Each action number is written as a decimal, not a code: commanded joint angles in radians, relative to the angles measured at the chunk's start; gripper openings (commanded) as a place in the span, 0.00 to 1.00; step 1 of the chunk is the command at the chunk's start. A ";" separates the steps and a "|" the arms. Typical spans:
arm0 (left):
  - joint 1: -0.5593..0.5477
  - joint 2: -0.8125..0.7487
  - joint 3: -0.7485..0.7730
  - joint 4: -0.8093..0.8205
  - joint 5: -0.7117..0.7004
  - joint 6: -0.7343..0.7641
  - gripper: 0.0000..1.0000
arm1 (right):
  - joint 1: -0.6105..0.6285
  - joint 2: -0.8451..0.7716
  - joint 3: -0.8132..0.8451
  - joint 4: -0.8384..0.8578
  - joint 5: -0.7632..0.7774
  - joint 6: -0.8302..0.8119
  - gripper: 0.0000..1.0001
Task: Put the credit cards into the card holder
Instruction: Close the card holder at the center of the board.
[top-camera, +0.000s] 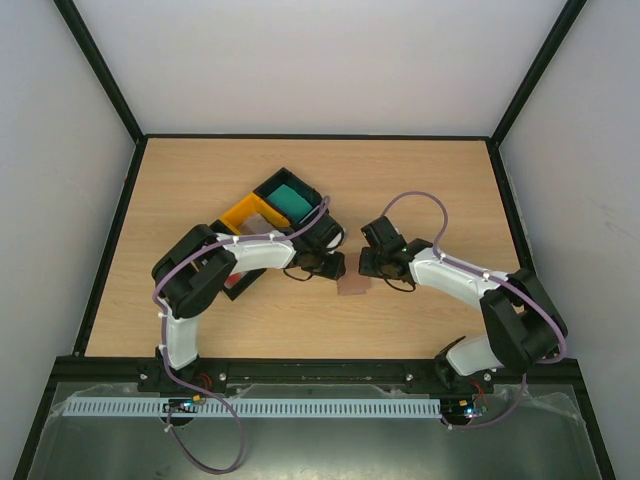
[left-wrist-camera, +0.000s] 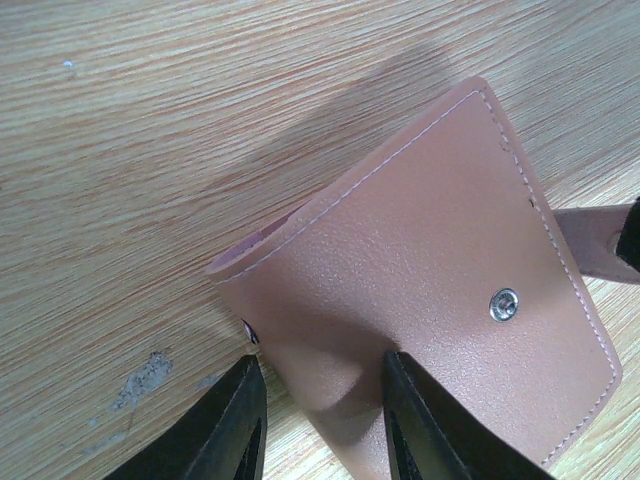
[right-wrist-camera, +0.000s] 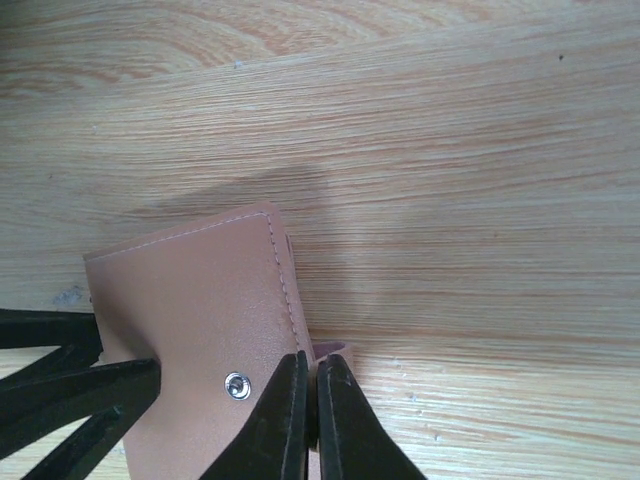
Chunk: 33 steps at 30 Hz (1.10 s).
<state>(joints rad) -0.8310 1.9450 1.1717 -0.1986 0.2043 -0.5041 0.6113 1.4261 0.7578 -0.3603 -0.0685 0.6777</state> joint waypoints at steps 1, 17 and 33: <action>0.004 0.060 -0.031 -0.108 -0.086 0.005 0.34 | 0.008 -0.021 -0.008 -0.008 0.021 0.009 0.02; 0.005 0.047 -0.062 -0.060 -0.048 -0.024 0.32 | 0.008 -0.022 -0.085 0.175 -0.136 0.010 0.02; 0.005 0.049 -0.064 -0.048 -0.029 -0.025 0.29 | 0.008 0.016 -0.082 0.216 -0.155 0.002 0.02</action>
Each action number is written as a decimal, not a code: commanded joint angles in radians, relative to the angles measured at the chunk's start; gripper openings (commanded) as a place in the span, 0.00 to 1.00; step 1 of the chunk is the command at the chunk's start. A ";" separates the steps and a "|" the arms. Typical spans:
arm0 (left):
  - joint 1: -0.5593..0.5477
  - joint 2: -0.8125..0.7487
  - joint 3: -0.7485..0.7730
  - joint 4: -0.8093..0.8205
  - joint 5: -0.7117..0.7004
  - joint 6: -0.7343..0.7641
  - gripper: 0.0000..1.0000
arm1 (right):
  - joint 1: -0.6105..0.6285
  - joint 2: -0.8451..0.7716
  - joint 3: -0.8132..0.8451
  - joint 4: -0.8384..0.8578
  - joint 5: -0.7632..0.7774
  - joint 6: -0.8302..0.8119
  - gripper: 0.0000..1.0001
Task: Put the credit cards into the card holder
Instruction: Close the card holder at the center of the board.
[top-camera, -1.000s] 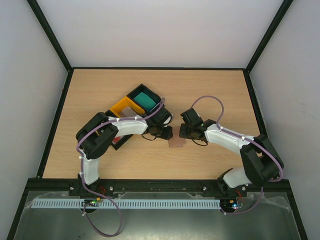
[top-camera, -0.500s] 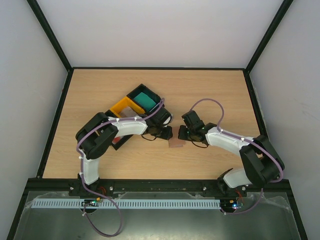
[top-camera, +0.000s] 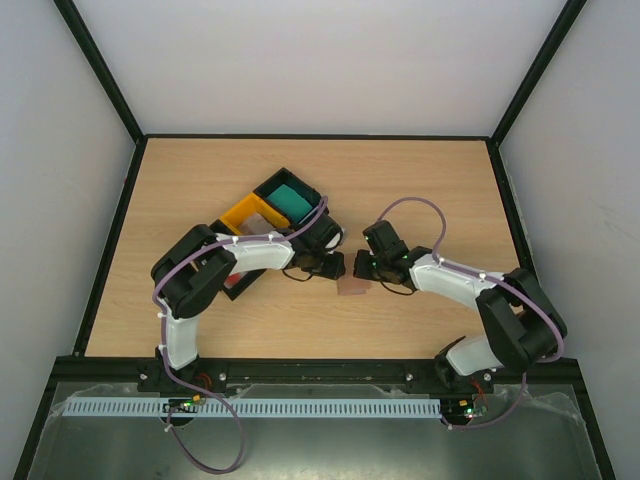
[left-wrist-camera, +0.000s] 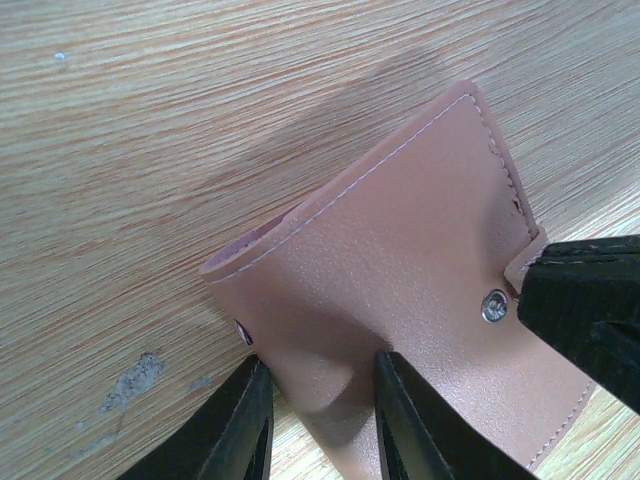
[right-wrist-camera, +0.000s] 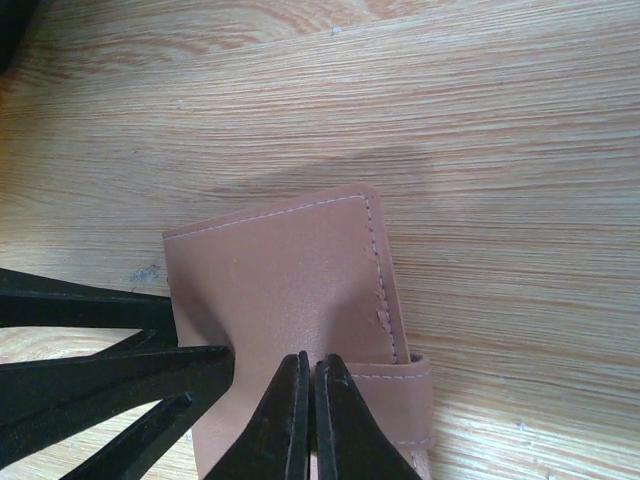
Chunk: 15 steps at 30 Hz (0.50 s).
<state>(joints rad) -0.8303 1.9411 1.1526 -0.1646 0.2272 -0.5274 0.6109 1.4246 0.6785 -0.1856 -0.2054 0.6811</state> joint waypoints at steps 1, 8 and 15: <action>0.004 0.053 -0.045 -0.082 -0.050 -0.001 0.29 | 0.009 0.016 -0.006 0.047 -0.022 -0.003 0.02; 0.005 0.053 -0.046 -0.082 -0.048 0.000 0.30 | 0.009 0.026 -0.010 0.079 -0.038 0.001 0.02; 0.004 0.052 -0.047 -0.082 -0.047 0.000 0.30 | 0.009 0.037 -0.019 0.094 -0.061 0.008 0.02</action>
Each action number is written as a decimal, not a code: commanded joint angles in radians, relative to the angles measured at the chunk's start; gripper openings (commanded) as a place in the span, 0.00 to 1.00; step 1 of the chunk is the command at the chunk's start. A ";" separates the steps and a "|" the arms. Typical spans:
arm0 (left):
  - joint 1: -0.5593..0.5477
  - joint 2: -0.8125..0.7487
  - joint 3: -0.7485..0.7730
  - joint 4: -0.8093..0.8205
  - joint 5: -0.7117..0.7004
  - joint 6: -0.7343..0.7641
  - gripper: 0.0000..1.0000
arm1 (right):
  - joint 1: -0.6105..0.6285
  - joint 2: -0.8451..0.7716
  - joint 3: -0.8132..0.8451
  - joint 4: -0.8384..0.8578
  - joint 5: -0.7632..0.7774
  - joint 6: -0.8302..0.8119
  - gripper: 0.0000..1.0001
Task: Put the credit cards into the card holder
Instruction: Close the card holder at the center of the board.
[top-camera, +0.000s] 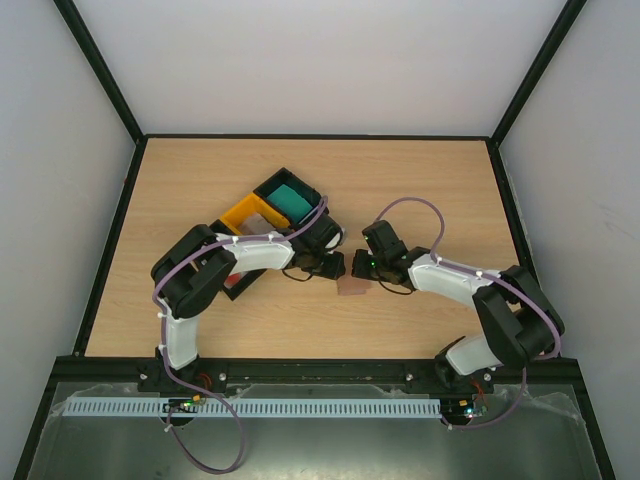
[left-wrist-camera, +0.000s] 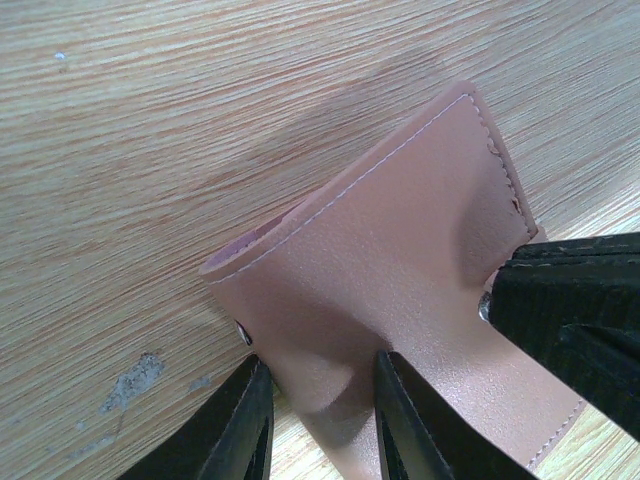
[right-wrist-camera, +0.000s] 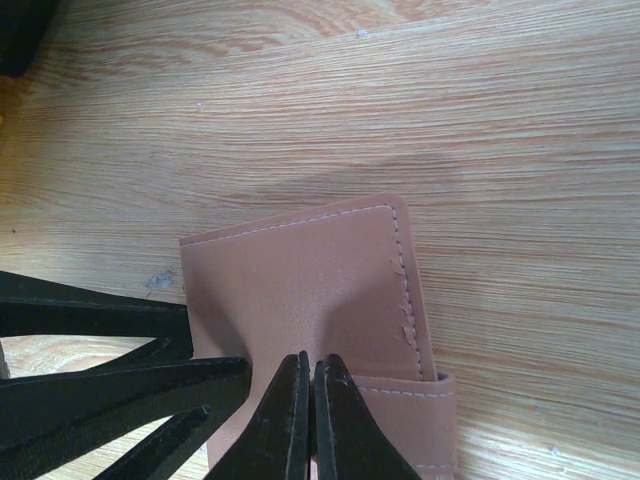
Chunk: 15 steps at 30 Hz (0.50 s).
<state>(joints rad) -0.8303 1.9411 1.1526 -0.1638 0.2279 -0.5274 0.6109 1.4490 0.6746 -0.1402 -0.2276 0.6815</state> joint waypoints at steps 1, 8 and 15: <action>0.004 0.052 -0.045 -0.083 -0.047 0.002 0.30 | 0.009 0.014 -0.017 0.049 -0.039 0.009 0.02; 0.004 0.052 -0.048 -0.083 -0.048 0.000 0.30 | 0.010 0.016 -0.040 0.054 -0.046 0.024 0.02; 0.004 0.056 -0.047 -0.083 -0.050 0.000 0.30 | 0.012 0.006 -0.093 0.122 -0.058 0.076 0.02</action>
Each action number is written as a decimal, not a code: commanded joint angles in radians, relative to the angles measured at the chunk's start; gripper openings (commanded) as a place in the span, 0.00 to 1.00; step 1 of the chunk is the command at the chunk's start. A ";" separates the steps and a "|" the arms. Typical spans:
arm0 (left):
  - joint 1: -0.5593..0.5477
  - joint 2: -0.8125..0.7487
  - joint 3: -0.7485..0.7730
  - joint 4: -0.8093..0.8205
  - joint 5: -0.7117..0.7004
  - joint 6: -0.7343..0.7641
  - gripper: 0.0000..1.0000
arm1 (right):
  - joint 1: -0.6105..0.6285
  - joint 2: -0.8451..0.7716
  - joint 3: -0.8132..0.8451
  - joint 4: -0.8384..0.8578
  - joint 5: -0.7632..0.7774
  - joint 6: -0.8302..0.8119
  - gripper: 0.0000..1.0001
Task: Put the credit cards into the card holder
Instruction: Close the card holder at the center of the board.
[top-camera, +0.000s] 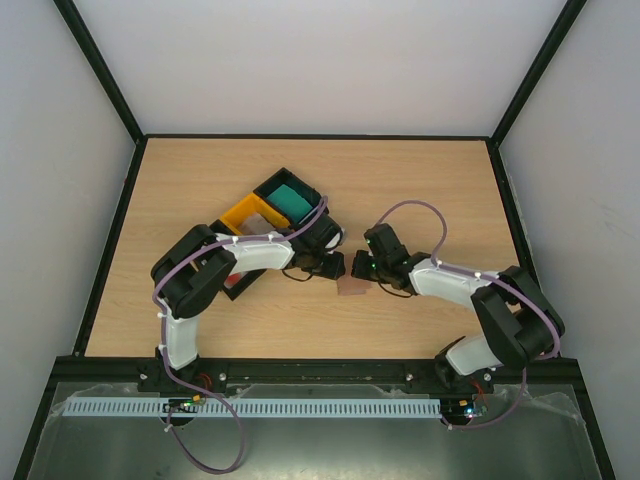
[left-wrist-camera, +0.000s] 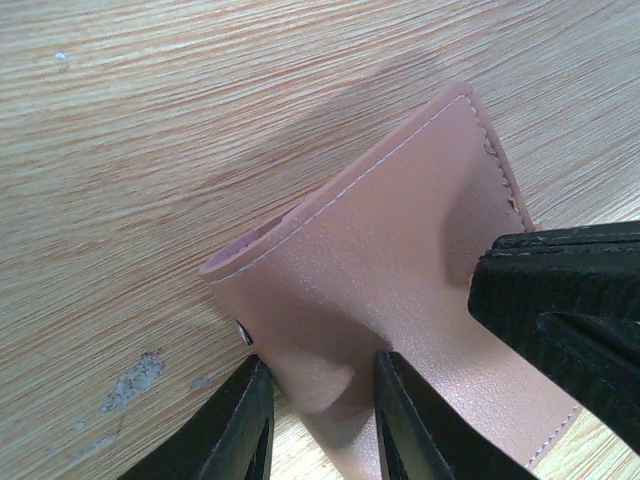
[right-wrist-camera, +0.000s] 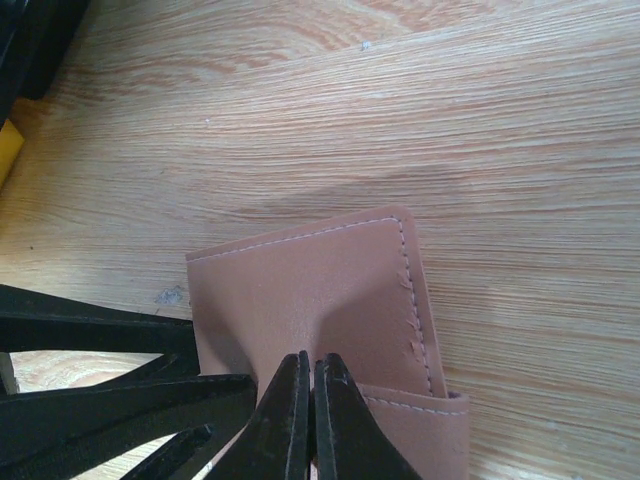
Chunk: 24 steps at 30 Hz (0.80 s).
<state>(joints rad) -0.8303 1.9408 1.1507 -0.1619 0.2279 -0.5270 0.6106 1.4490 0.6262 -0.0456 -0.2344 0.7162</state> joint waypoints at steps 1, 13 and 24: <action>0.004 0.056 -0.044 -0.085 -0.050 0.000 0.30 | 0.012 0.005 -0.052 0.038 -0.051 0.049 0.02; 0.004 0.057 -0.049 -0.085 -0.053 -0.003 0.30 | 0.012 0.002 -0.115 0.088 -0.040 0.089 0.02; 0.004 0.060 -0.048 -0.085 -0.053 -0.003 0.29 | 0.021 0.003 -0.224 0.142 -0.046 0.133 0.02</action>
<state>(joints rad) -0.8303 1.9408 1.1500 -0.1608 0.2279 -0.5274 0.6098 1.4212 0.4744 0.2058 -0.2367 0.8207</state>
